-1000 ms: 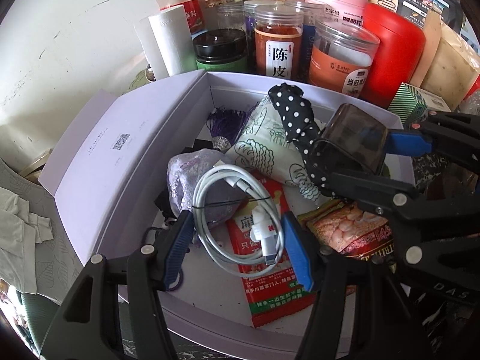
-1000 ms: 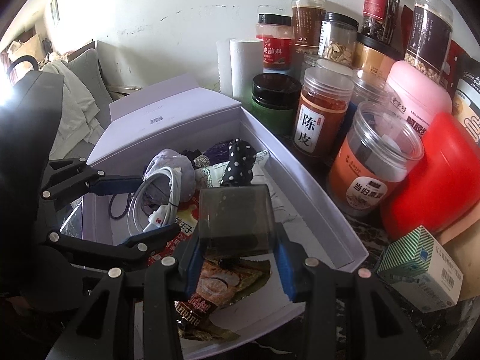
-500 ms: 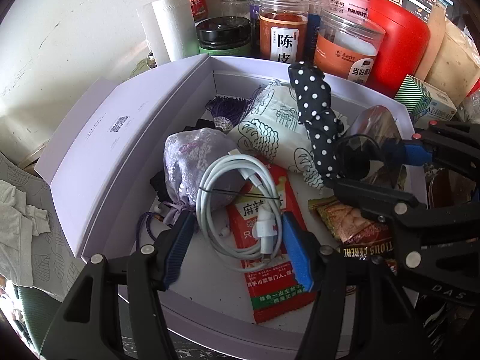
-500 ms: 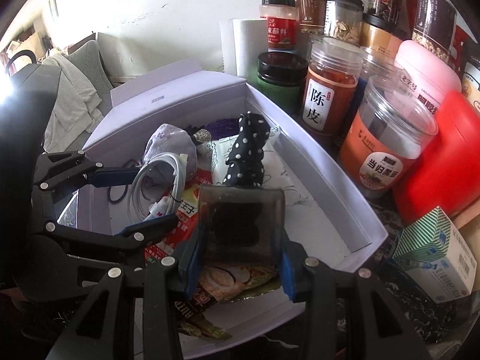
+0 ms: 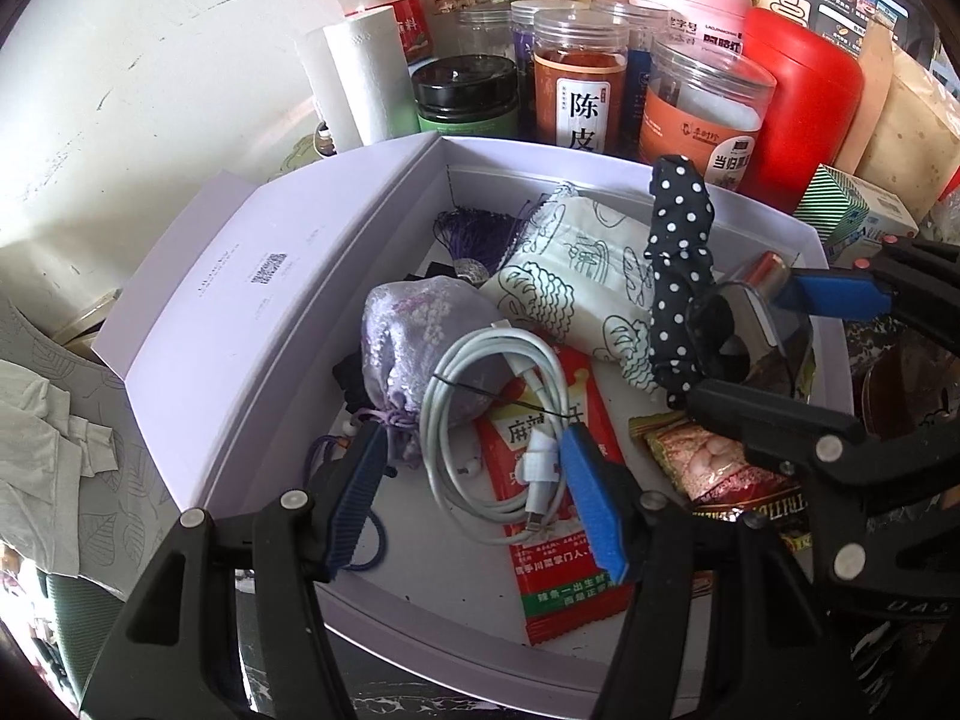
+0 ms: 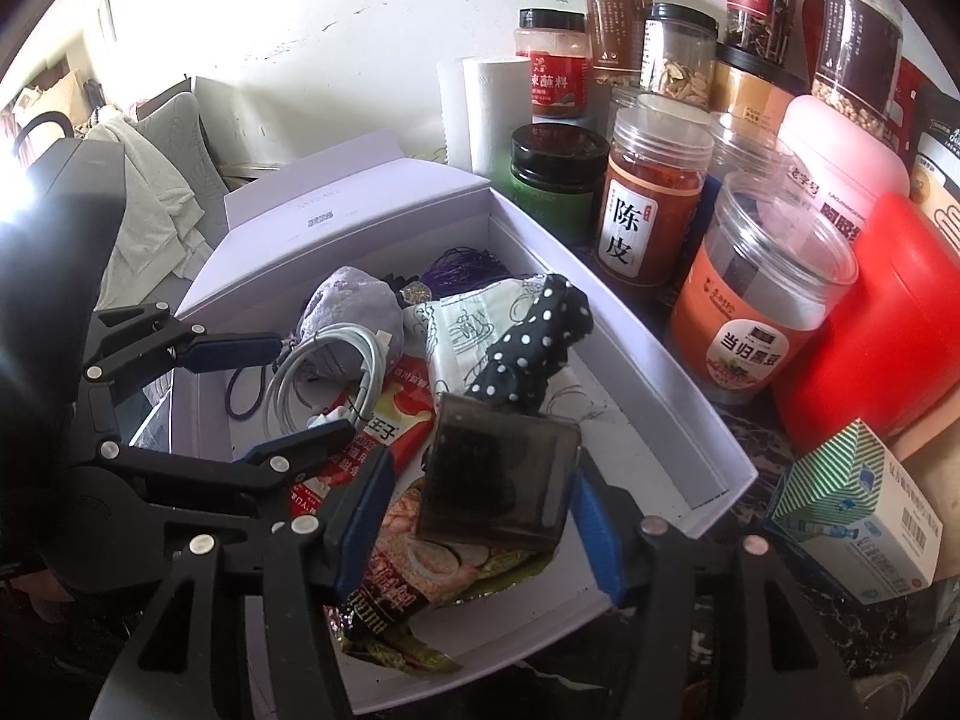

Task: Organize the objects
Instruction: 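Lower the cable into the box with the left tool while the right lowers the cup, then open both tools and withdraw them from the white box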

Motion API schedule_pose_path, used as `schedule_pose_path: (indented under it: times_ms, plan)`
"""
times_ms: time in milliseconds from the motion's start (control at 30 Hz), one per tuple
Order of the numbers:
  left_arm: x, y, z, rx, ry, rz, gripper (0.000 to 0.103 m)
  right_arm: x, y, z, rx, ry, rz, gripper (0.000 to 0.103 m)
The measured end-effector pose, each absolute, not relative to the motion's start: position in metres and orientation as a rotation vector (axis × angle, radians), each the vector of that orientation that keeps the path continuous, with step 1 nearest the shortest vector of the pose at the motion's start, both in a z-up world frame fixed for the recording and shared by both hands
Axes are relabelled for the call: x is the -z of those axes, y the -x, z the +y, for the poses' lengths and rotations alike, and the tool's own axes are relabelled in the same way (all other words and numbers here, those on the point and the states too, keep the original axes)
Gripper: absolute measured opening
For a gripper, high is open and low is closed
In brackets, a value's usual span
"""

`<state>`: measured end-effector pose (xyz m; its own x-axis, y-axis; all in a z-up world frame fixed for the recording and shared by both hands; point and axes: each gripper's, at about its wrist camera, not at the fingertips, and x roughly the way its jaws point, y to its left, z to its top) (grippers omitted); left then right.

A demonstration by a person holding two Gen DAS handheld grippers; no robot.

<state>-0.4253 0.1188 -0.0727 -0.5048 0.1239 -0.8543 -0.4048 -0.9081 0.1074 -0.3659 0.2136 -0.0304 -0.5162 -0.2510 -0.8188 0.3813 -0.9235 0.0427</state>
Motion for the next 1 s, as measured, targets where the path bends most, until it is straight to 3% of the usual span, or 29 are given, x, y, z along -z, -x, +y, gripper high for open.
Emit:
schedule_pose_path:
  times_ms: [500, 1000]
  plan:
    - [0.043, 0.424, 0.103, -2.524, 1.267, 0.364, 0.059, 0.018, 0.354, 0.220, 2.520, -1.261, 0.222, 0.063]
    - [0.046, 0.412, 0.096, -2.544, 1.280, 0.264, 0.059, 0.018, 0.348, 0.219, 2.546, -1.269, 0.258, 0.063]
